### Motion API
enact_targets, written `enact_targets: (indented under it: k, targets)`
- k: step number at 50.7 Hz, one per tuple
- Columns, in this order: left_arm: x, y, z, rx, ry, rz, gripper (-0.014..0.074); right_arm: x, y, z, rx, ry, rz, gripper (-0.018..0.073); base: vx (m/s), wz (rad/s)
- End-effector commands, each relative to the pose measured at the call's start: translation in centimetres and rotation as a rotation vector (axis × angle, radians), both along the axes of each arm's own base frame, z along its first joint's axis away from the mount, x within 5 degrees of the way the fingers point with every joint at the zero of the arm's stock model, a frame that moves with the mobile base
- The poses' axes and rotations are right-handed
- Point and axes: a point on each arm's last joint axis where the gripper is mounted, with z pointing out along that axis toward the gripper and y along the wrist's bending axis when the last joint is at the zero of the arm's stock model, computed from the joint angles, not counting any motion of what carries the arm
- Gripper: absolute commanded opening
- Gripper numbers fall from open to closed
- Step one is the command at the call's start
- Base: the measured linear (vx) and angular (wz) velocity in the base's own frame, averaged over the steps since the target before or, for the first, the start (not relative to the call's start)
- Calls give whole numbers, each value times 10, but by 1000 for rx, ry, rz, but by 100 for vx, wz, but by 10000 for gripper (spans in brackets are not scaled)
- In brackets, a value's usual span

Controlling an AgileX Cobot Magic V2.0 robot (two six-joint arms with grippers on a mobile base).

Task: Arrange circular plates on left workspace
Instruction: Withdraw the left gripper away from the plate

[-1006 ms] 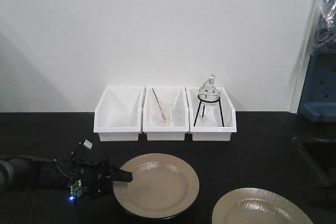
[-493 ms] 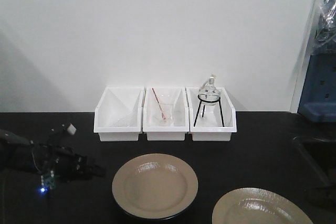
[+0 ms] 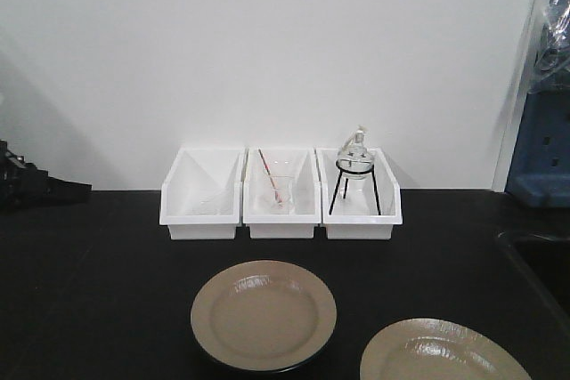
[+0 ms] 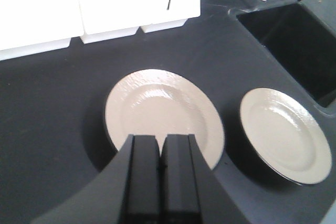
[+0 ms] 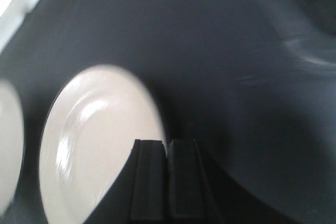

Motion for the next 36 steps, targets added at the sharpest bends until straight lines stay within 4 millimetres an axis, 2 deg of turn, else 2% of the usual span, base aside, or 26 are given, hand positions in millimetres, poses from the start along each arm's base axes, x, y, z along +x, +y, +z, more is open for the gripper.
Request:
enact_targets:
  k: [1, 10, 17, 24, 32, 36]
  targets:
    - [-28, -7, 28, -60, -94, 21, -1, 3, -9, 1, 81, -37, -50, 12, 0, 0]
    - [-66, -12, 27, -72, -155, 88, -1, 16, -14, -35, 251, -21, 58, 15, 0, 0]
    - [-89, -16, 23, -76, -157, 95, -1, 23, -7, -49, 316, -47, 175, 76, 0, 0]
    - [-99, -18, 16, -81, -141, 97, -1, 31, 2, -58, 304, -34, 236, 256, 0, 0]
    - [-100, -18, 12, -75, -130, 94, -1, 44, 17, -65, 238, -8, 245, 518, 0, 0]
    - [-101, -18, 13, -75, -132, 94, -1, 50, 25, -68, 214, 3, 258, 605, 0, 0]
